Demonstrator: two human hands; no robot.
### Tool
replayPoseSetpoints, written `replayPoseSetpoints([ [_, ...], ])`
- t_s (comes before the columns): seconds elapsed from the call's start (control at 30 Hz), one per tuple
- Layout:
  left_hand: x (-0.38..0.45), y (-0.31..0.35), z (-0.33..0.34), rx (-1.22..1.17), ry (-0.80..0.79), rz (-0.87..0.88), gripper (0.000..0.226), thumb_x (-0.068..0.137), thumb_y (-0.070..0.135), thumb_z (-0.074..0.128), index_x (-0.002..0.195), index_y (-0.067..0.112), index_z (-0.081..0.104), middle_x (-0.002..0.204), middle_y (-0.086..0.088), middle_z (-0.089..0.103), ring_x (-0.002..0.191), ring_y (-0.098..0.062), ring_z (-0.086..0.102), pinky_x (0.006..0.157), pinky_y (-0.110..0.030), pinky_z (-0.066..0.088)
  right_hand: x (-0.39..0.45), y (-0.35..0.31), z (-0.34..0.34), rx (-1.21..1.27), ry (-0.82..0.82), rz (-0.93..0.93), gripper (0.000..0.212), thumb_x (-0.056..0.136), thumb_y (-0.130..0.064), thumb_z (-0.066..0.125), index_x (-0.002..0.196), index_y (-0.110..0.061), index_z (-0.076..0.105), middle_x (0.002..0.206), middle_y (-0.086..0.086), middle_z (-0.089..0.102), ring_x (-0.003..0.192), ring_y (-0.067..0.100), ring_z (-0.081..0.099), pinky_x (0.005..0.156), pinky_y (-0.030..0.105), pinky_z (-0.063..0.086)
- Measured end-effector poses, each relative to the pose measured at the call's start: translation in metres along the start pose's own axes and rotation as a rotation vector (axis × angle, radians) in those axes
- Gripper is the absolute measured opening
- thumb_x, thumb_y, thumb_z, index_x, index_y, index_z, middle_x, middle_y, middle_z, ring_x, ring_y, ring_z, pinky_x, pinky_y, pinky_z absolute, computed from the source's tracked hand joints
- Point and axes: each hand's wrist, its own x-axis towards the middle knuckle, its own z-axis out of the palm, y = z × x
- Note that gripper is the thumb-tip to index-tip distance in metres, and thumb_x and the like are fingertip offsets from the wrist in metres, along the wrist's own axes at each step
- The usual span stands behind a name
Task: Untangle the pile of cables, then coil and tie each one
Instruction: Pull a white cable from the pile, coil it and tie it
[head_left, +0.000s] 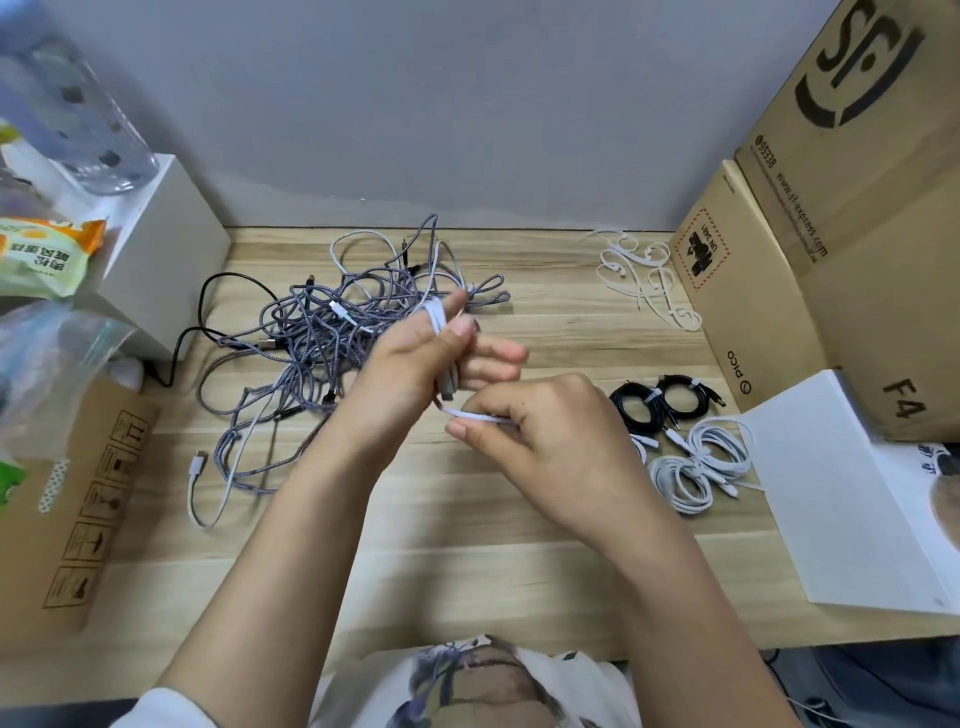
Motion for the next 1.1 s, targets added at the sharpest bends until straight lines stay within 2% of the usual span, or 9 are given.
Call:
replayPoseSetpoints([
  [0.07, -0.004, -0.002, -0.003, 0.237, -0.048, -0.105, 0.022, 0.097, 0.009, 0.041, 0.115, 0.011, 0.053, 0.058, 0.007, 0.067, 0.056, -0.001, 0.061, 0.055, -0.011, 0.045, 0.001, 0.000, -0.002, 0.120, 0.080, 0.025, 0.027, 0.074, -0.047, 0.058, 0.074, -0.023, 0.070, 0.058, -0.005, 0.059, 0.068, 0.017, 0.061, 0.062, 0.036, 0.048],
  [0.17, -0.009, -0.004, -0.003, 0.406, -0.210, -0.148, 0.036, 0.092, 0.019, 0.045, 0.086, -0.014, 0.056, 0.042, 0.003, 0.053, 0.037, -0.007, 0.044, 0.042, -0.014, 0.032, 0.002, 0.004, -0.004, 0.293, 0.196, 0.035, 0.011, 0.067, -0.036, 0.070, 0.070, -0.025, 0.068, 0.063, -0.013, 0.066, 0.064, 0.006, 0.062, 0.063, 0.033, 0.050],
  [0.3, -0.012, 0.000, -0.005, 0.247, -0.300, -0.161, 0.052, 0.095, 0.046, 0.039, 0.061, 0.015, 0.064, 0.035, 0.005, 0.033, 0.034, -0.009, 0.026, 0.042, -0.021, 0.021, 0.004, 0.009, -0.007, 0.442, 0.304, 0.026, 0.015, 0.069, -0.023, 0.078, 0.066, -0.029, 0.065, 0.051, -0.020, 0.055, 0.046, 0.003, 0.046, 0.051, 0.014, 0.033],
  [0.4, -0.014, 0.003, -0.009, 0.009, -0.479, -0.189, 0.050, 0.087, 0.060, 0.039, 0.076, 0.020, 0.068, 0.040, 0.013, 0.028, 0.034, -0.004, 0.019, 0.042, -0.017, 0.029, 0.006, 0.012, -0.005, 0.553, 0.273, -0.020, 0.010, 0.079, -0.019, 0.071, 0.071, -0.022, 0.065, 0.048, -0.014, 0.057, 0.047, 0.004, 0.048, 0.055, 0.020, 0.039],
  [0.5, -0.014, 0.006, -0.015, -0.211, -0.596, -0.191, 0.035, 0.088, 0.050, 0.054, 0.080, 0.017, 0.064, 0.045, 0.014, 0.024, 0.035, -0.003, 0.015, 0.040, -0.013, 0.031, 0.009, 0.016, 0.002, 0.591, 0.274, -0.027, 0.013, 0.085, -0.031, 0.060, 0.082, -0.024, 0.071, 0.070, -0.004, 0.069, 0.071, 0.023, 0.063, 0.070, 0.040, 0.049],
  [0.63, -0.012, 0.009, -0.016, -0.460, -0.775, -0.163, 0.027, 0.097, 0.031, 0.045, 0.086, 0.011, 0.059, 0.049, 0.011, 0.026, 0.036, -0.004, 0.016, 0.040, -0.018, 0.030, 0.012, 0.018, 0.005, 0.633, 0.224, 0.024, 0.023, 0.090, -0.029, 0.051, 0.094, -0.021, 0.071, 0.065, -0.017, 0.062, 0.061, 0.000, 0.055, 0.060, 0.016, 0.039],
  [0.73, -0.011, 0.015, -0.012, -0.712, -0.857, -0.130, 0.028, 0.100, 0.025, 0.040, 0.093, 0.004, 0.056, 0.047, 0.010, 0.023, 0.037, -0.006, 0.014, 0.045, -0.022, 0.029, 0.011, 0.018, 0.008, 0.617, 0.156, 0.057, 0.020, 0.091, -0.034, 0.044, 0.092, -0.035, 0.064, 0.050, -0.016, 0.045, 0.051, 0.002, 0.040, 0.056, 0.017, 0.030],
  [0.9, -0.007, 0.028, -0.006, -0.853, -0.592, -0.067, 0.027, 0.099, 0.013, 0.042, 0.114, -0.007, 0.048, 0.059, -0.004, 0.041, 0.046, -0.013, 0.035, 0.058, -0.029, 0.041, 0.009, 0.018, 0.018, 0.396, 0.013, 0.152, 0.024, 0.087, -0.047, 0.038, 0.068, -0.043, 0.052, 0.050, -0.011, 0.043, 0.057, 0.015, 0.041, 0.060, 0.037, 0.041],
  [1.1, 0.001, 0.014, 0.003, -0.394, 0.024, 0.117, 0.036, 0.089, 0.015, 0.040, 0.121, -0.001, 0.045, 0.059, 0.005, 0.059, 0.046, -0.005, 0.052, 0.051, -0.017, 0.045, 0.004, 0.013, 0.017, 0.116, -0.136, 0.113, 0.025, 0.095, -0.037, 0.049, 0.091, -0.021, 0.068, 0.064, 0.002, 0.058, 0.078, 0.030, 0.059, 0.071, 0.039, 0.047],
])
